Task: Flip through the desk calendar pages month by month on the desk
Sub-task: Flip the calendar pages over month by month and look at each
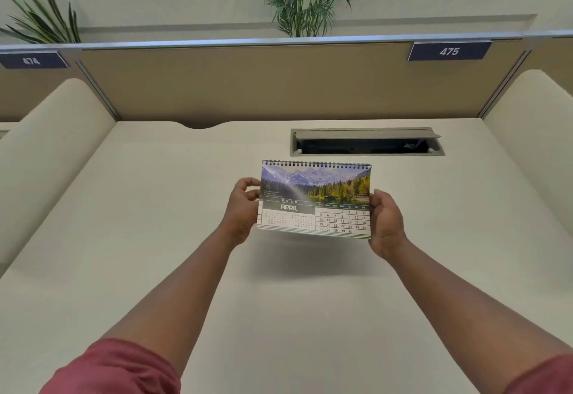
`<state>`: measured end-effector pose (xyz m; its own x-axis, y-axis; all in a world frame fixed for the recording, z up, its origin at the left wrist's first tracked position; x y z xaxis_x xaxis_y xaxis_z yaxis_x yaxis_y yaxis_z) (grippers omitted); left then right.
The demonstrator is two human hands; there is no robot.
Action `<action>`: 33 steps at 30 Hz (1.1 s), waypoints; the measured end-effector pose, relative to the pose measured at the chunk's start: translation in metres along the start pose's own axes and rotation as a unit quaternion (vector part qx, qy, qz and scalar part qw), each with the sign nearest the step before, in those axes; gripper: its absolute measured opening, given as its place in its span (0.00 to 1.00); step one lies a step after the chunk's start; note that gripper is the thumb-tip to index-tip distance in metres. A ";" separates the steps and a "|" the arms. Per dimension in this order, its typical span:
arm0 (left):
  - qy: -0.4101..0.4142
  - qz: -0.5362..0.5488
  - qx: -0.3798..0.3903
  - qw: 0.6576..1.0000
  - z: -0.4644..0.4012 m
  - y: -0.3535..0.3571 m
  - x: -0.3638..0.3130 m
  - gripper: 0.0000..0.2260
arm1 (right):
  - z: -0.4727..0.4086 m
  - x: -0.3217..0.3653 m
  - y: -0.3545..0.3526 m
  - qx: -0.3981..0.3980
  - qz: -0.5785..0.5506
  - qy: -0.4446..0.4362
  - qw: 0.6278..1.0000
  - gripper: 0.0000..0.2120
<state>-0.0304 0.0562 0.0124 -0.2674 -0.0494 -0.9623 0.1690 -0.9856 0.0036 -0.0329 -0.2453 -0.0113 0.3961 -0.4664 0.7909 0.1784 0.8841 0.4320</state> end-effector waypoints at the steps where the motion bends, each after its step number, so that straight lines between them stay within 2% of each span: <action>1: 0.036 -0.044 -0.016 0.998 0.000 -0.002 -0.008 0.27 | -0.001 0.000 -0.001 -0.004 -0.005 0.003 1.000 0.25; 3: 0.108 -0.128 -0.041 0.985 0.001 -0.002 -0.026 0.34 | -0.003 0.001 -0.005 -0.019 -0.009 -0.001 1.000 0.22; 4: 0.140 -0.146 -0.049 0.978 0.002 -0.001 -0.036 0.33 | -0.004 0.002 -0.007 -0.029 -0.006 -0.006 1.000 0.20; 7: 0.162 -0.090 -0.068 0.980 0.002 0.000 -0.059 0.16 | -0.006 0.001 -0.011 -0.046 0.012 -0.008 0.999 0.16; 10: 0.224 -0.193 -0.104 0.950 -0.005 0.002 -0.075 0.07 | -0.008 0.002 -0.015 -0.064 0.049 -0.024 0.996 0.14; 11: 0.224 -0.205 -0.129 0.944 -0.007 0.002 -0.078 0.05 | -0.008 0.004 -0.016 -0.069 0.058 -0.035 0.995 0.14; 15: 0.174 -0.188 -0.151 0.955 -0.018 0.008 -0.083 0.15 | -0.008 0.012 -0.012 -0.078 0.126 -0.091 0.985 0.10; 23: 0.070 -0.136 -0.217 0.964 -0.035 0.000 -0.065 0.15 | -0.009 0.027 -0.011 -0.135 0.263 -0.171 0.940 0.09; 28: 0.050 -0.128 -0.219 0.966 -0.029 -0.001 -0.051 0.19 | -0.009 0.030 -0.011 -0.157 0.280 -0.185 0.929 0.09; 33: 0.059 -0.156 -0.189 0.968 -0.014 -0.002 -0.031 0.20 | -0.011 0.024 -0.014 -0.143 0.262 -0.172 0.939 0.04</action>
<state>-0.0090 0.0618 0.0383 -0.2552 0.2810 -0.9252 0.4392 -0.8188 -0.3698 -0.0160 -0.2685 -0.0027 0.1920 0.0959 0.9767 0.2938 0.9440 -0.1505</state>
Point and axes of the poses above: each hand's wrist, its own z-axis away from the middle knuckle, its own y-axis out of the palm, x = y × z, the point moved 8 cm from there along -z, towards the middle knuckle, and after that the axes turned 2 degrees about -z, right-handed, at the moved point
